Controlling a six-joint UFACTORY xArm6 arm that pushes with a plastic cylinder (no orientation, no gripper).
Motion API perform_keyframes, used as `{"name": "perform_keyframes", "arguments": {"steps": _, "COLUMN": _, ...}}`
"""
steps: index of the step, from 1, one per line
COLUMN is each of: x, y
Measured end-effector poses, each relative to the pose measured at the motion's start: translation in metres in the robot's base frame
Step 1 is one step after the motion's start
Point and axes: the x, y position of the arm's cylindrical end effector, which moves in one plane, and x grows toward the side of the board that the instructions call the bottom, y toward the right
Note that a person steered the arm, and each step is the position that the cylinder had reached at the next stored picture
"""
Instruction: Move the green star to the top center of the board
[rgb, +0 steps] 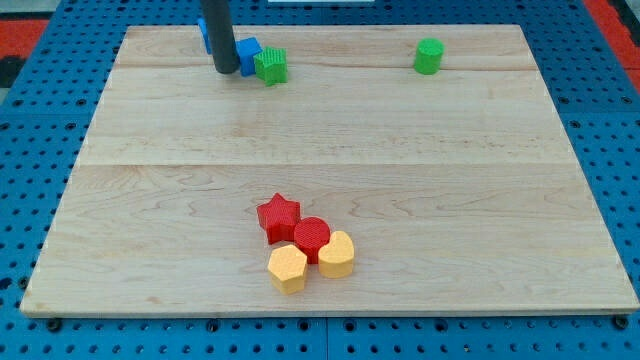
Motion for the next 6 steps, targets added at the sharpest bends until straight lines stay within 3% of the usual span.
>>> {"name": "perform_keyframes", "arguments": {"steps": 1, "x": 0.009, "y": 0.039}}
{"name": "perform_keyframes", "arguments": {"steps": 3, "x": -0.008, "y": 0.036}}
{"name": "perform_keyframes", "arguments": {"steps": 5, "x": -0.046, "y": 0.145}}
{"name": "perform_keyframes", "arguments": {"steps": 6, "x": -0.02, "y": 0.141}}
